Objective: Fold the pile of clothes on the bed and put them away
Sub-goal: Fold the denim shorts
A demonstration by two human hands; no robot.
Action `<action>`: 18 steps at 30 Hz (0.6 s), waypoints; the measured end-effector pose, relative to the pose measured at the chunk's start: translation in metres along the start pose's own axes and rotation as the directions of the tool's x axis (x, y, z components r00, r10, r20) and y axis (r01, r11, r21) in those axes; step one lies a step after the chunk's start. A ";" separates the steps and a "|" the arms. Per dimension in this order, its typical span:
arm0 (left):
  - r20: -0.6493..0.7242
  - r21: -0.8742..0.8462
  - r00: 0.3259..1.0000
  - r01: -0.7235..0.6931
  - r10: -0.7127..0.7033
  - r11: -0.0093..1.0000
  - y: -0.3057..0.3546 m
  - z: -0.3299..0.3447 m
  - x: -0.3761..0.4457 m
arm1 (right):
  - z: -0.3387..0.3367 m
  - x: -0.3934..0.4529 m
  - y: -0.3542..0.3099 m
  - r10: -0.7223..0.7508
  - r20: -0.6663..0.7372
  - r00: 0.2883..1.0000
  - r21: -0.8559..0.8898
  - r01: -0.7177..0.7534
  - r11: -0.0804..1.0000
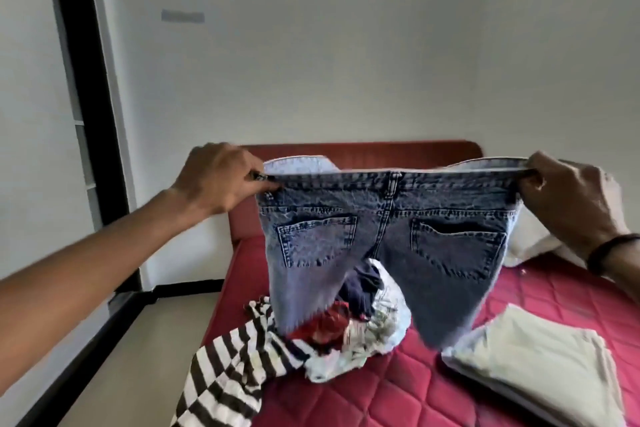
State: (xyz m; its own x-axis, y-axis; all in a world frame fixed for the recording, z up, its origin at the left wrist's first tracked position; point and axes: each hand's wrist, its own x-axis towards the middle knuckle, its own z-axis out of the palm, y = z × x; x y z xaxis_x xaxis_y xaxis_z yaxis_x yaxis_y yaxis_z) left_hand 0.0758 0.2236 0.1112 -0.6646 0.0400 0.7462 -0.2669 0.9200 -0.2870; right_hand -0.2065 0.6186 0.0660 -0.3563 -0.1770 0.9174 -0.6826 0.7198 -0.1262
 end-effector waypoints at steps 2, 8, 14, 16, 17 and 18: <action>-0.042 -0.007 0.999 -0.026 0.025 1.000 0.026 0.008 -0.062 | -0.002 -0.055 0.008 -0.027 0.034 0.999 0.081 0.024 0.996; 0.507 0.020 0.844 0.191 -0.174 0.981 0.102 0.085 -0.292 | 0.027 -0.305 0.031 -0.164 0.507 0.846 0.290 0.011 0.957; 0.909 0.053 0.361 0.392 -0.207 0.918 0.139 0.116 -0.366 | 0.045 -0.422 0.036 -0.175 0.920 0.350 0.271 -0.247 0.930; 0.876 0.010 0.417 0.484 -0.241 0.875 0.149 0.136 -0.354 | 0.059 -0.422 0.024 -0.169 0.878 0.449 0.301 -0.241 0.923; 0.850 -0.028 0.460 0.526 -0.256 0.850 0.157 0.147 -0.351 | 0.065 -0.419 0.011 -0.165 0.844 0.510 0.317 -0.225 0.921; 0.836 -0.094 0.488 0.576 -0.249 0.812 0.169 0.162 -0.346 | 0.073 -0.419 -0.001 -0.175 0.820 0.544 0.345 -0.228 0.910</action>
State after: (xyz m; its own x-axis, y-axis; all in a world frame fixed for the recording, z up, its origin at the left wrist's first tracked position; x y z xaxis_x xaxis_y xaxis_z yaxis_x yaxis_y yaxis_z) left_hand 0.1476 0.3021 -0.2922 -0.8417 -0.5358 -0.0667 -0.5336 0.8068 0.2535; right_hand -0.1033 0.6435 -0.3458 -0.5979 -0.7730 0.2121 -0.7607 0.4638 -0.4542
